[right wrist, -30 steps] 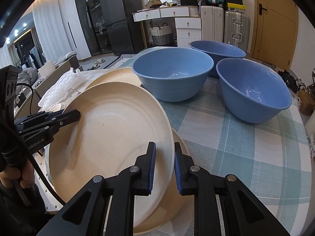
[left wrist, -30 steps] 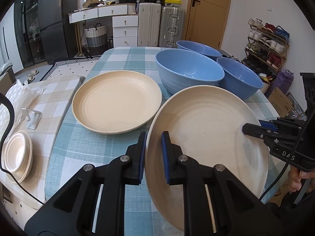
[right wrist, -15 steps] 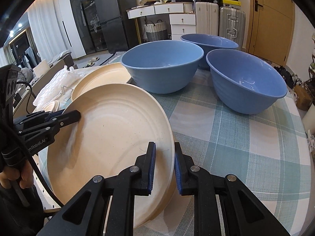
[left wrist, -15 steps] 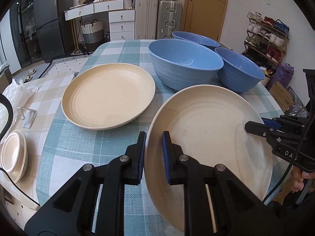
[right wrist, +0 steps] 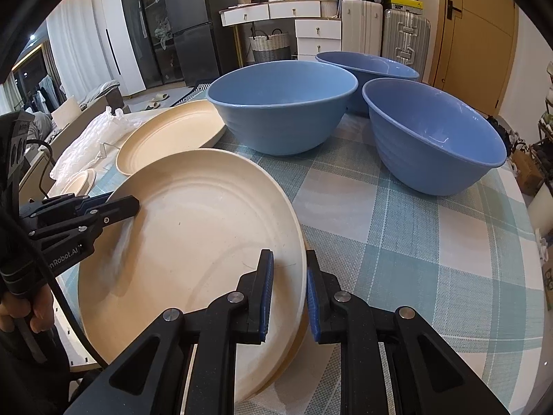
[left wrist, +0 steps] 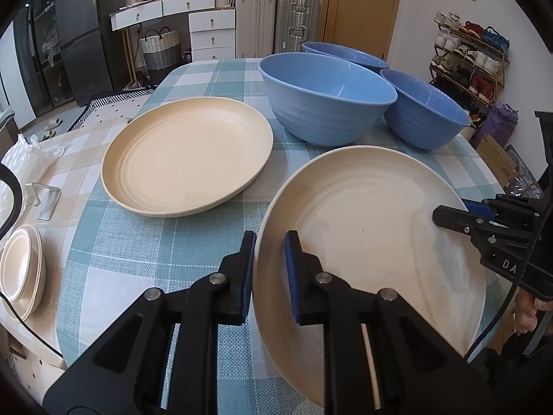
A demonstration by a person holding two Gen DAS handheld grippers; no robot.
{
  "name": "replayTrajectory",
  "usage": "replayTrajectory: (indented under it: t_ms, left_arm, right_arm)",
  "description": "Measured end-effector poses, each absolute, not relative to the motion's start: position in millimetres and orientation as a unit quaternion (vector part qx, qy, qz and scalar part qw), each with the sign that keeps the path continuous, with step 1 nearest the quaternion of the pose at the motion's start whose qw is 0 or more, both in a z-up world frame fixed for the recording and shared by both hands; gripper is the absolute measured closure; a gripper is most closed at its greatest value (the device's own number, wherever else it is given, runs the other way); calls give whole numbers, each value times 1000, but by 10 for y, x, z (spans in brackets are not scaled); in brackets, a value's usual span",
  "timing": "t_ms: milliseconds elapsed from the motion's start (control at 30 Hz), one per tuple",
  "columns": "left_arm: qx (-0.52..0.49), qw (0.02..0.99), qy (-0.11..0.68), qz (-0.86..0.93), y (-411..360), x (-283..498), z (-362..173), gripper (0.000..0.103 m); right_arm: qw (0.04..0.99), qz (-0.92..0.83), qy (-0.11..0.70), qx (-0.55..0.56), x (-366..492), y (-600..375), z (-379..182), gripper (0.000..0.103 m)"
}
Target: Organize plates and bowls
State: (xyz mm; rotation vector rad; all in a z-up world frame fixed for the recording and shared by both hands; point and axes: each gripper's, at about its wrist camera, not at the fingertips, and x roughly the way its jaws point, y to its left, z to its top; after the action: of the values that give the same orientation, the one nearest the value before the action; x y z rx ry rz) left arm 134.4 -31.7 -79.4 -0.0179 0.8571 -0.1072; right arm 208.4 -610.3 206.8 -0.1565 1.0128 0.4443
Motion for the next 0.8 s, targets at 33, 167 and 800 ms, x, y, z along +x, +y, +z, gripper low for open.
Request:
replayTrajectory:
  t_ms: [33,167,800]
  left_arm:
    - [-9,908,416,-52,-320,1350,-799,89]
    - [-7,906,421,-54,-328,1384,-836,88]
    - [6,901,432,-41,-338,1492,-948,89]
  right_arm:
    - [847,211,481,-74,2088,-6107,2064,85]
    - [847,210,483,-77,2090,-6084,2068,85]
    - [851,195,478,-99,2053,-6017,2054,80]
